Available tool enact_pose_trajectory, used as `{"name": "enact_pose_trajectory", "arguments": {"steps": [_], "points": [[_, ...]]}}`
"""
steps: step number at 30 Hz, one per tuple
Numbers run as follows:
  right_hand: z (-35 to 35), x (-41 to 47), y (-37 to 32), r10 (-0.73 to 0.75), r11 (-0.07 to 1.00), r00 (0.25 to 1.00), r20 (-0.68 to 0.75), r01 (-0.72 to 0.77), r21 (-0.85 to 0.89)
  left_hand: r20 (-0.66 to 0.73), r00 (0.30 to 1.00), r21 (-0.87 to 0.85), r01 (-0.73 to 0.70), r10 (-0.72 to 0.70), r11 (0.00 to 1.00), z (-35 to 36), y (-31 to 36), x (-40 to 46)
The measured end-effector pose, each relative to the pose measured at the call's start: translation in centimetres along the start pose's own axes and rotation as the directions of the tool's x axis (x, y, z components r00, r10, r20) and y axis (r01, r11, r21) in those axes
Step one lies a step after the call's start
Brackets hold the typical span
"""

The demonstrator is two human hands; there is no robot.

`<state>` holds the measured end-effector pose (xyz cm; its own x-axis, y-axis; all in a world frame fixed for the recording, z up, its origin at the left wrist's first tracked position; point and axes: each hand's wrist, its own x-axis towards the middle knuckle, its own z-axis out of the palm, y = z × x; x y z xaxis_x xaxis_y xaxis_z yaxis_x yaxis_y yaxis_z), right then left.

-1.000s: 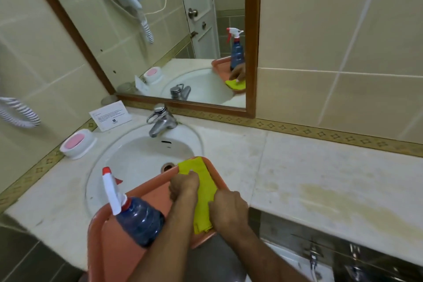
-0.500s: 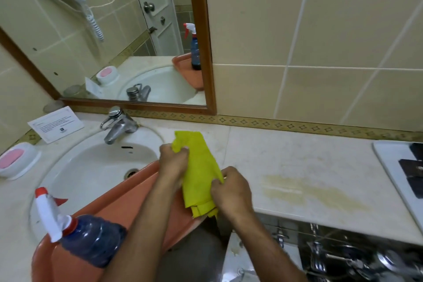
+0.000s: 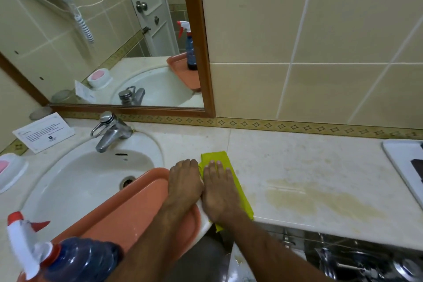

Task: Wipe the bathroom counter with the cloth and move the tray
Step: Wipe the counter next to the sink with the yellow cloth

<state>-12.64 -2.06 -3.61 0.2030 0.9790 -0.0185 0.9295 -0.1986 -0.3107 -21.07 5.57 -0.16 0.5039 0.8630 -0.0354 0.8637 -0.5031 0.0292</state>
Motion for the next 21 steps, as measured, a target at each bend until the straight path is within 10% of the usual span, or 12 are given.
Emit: {"name": "enact_pose_trajectory", "arguments": {"steps": [10,21], "points": [[1.2,0.1,2.3,0.058,0.997,0.992,-0.108,-0.051,0.064,0.080,0.996,-0.003,-0.047,0.048,0.999,0.2,2.2,1.1],[-3.9,-2.4,20.4,0.314,0.944,0.927,-0.207,-0.327,-0.035,0.013,0.970,-0.104,-0.240,0.242,0.965,5.3,8.6,-1.0]]}}
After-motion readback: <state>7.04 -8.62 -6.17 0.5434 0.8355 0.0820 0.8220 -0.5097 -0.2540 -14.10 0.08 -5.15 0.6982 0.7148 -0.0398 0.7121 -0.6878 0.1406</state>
